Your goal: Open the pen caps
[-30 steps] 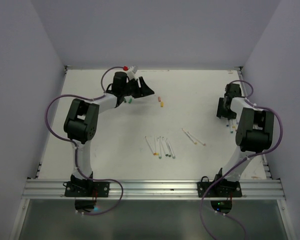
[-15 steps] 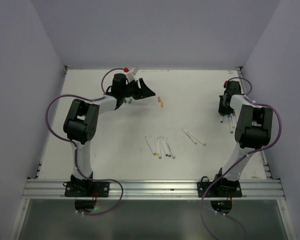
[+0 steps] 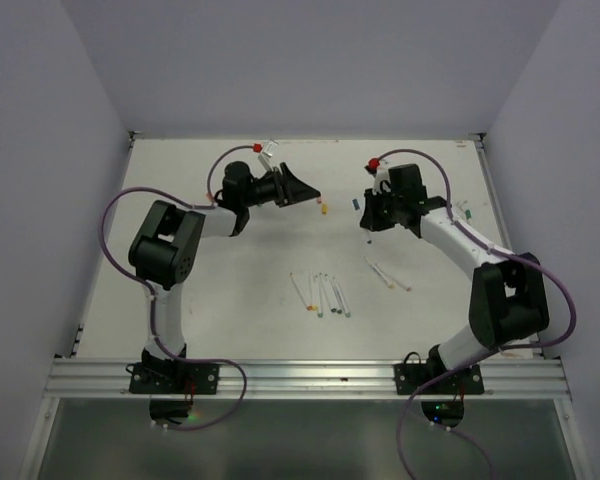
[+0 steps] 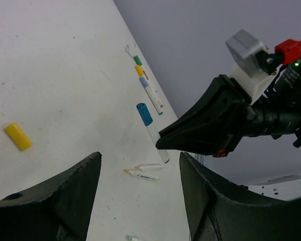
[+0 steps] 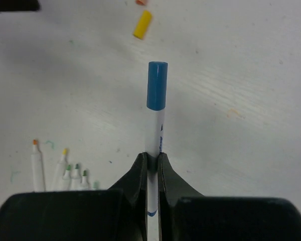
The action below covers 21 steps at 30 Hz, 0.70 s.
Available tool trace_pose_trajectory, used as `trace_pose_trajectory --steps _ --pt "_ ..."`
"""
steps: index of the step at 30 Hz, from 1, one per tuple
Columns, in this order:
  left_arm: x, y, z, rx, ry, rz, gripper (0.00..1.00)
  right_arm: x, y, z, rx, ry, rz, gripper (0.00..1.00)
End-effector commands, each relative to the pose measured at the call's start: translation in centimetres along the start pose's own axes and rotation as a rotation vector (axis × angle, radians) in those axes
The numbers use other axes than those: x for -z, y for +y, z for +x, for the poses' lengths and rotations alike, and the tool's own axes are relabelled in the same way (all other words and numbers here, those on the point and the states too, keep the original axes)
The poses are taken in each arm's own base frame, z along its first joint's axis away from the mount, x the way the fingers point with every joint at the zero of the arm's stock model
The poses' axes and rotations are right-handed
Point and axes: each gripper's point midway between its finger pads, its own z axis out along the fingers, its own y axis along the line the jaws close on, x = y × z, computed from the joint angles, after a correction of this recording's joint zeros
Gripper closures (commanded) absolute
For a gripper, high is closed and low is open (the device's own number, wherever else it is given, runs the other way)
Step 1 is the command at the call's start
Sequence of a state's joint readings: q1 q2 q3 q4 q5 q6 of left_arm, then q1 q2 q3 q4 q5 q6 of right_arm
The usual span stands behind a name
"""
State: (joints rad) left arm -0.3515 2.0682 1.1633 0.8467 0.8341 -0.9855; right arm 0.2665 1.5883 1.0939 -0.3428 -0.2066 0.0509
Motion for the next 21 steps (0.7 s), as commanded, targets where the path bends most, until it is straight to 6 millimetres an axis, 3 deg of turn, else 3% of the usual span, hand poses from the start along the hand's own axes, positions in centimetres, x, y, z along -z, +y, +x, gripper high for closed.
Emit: trace_pose_trajectory --steps 1,6,9,21 --pt "0.1 -3.2 -0.6 -0.069 -0.028 0.065 0.33 1.2 4.2 -1.5 -0.041 -0.079 -0.171 1.0" --pt "0.2 -3.4 -0.5 -0.072 -0.035 0.045 0.33 2.5 8.5 -2.8 -0.004 -0.123 -0.278 1.0" --pt "-0.4 -4.2 -0.3 -0.08 -0.035 0.058 0.33 2.4 9.8 -3.3 0.01 -0.125 -0.3 1.0" --pt "-1.2 -6.1 1.0 -0.046 -0.015 0.117 0.38 1.4 11.5 -4.4 0.004 -0.155 -0.322 1.0"
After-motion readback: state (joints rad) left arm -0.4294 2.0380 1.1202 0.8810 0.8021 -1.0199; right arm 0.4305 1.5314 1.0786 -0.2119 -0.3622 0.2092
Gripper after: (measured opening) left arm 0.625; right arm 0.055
